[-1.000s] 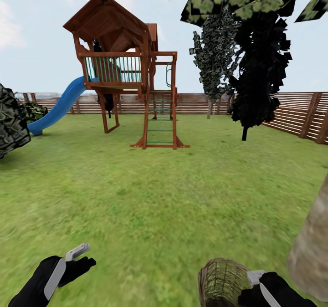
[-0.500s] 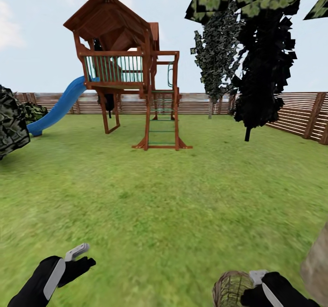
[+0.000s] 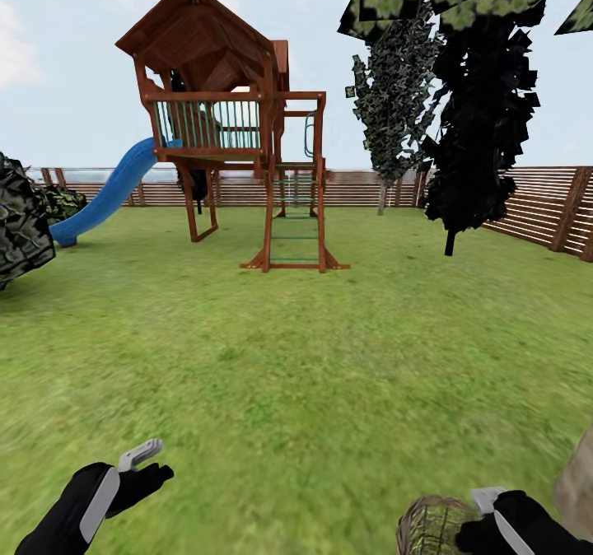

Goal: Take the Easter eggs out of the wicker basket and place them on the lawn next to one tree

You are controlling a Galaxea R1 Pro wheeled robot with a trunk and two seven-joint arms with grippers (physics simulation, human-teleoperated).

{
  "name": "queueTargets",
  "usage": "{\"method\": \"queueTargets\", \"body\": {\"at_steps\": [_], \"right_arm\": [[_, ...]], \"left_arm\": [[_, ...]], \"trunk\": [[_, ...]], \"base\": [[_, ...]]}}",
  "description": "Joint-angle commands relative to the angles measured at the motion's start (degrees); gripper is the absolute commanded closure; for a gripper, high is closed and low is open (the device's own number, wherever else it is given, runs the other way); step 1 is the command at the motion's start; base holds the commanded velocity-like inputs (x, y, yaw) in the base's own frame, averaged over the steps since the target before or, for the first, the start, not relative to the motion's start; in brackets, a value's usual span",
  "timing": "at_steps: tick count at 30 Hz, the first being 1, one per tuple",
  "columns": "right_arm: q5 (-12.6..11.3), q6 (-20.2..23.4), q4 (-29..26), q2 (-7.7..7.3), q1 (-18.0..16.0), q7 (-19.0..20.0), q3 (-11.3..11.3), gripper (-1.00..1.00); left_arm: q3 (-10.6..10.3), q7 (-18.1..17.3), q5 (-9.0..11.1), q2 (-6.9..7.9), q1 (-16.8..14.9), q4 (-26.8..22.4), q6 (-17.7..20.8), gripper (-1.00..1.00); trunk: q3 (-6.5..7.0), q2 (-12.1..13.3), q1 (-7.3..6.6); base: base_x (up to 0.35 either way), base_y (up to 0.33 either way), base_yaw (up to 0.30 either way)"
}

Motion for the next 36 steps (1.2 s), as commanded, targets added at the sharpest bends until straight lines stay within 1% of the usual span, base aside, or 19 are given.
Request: {"method": "queueTargets", "body": {"at_steps": [1, 3, 6, 8, 17, 21, 24, 27, 36], "right_arm": [[0.32, 0.21, -0.06, -0.22, -0.05, 0.30, 0.18, -1.00], [0.34, 0.20, -0.06, -0.53, -0.05, 0.31, 0.18, -1.00], [0.35, 0.21, -0.06, -1.59, -0.04, 0.31, 0.18, -1.00], [0.35, 0.21, -0.06, -1.84, -0.04, 0.31, 0.18, -1.00], [0.26, 0.24, -0.06, -1.98, -0.05, 0.31, 0.18, -1.00], [0.20, 0.29, -0.06, -1.98, -0.05, 0.31, 0.18, -1.00], [0.18, 0.30, -0.06, -1.98, -0.05, 0.31, 0.18, -1.00], [0.17, 0.30, -0.06, -1.98, -0.05, 0.31, 0.18, -1.00], [0.15, 0.30, -0.06, -2.06, -0.05, 0.31, 0.18, -1.00]], "left_arm": [[0.10, 0.12, 0.30, -0.02, -0.03, -0.06, 0.27, -1.00], [0.10, 0.10, 0.30, -0.02, -0.03, -0.06, 0.21, -1.00], [0.11, 0.09, 0.32, -0.02, -0.03, -0.06, 0.16, -1.00], [0.11, 0.09, 0.32, -0.02, -0.03, -0.06, 0.17, -1.00], [0.15, 0.09, 0.38, -0.02, -0.03, -0.06, 0.13, -1.00], [0.19, 0.05, 0.45, 0.01, -0.03, -0.10, -0.78, -1.00], [0.06, 0.04, 0.32, -0.40, -0.03, 0.04, -0.94, -1.00], [0.09, 0.08, 0.25, -0.82, -0.05, 0.25, -1.01, -1.00], [0.08, 0.09, 0.23, -0.98, -0.05, 0.29, -1.02, -1.00]], "trunk": [[-0.07, -0.04, 0.00], [-0.07, -0.04, 0.00], [-0.07, -0.04, 0.00], [-0.07, -0.04, 0.00], [-0.07, -0.04, 0.00], [-0.07, -0.04, 0.00], [-0.07, -0.04, 0.00], [-0.07, -0.04, 0.00], [-0.07, -0.04, 0.00]], "base": [[0.000, 0.000, 0.000], [0.000, 0.000, 0.000], [0.000, 0.000, 0.000], [0.000, 0.000, 0.000], [0.000, 0.000, 0.000], [0.000, 0.000, 0.000], [0.016, 0.000, 0.000], [0.216, 0.000, 0.000], [0.331, 0.000, 0.000]]}}
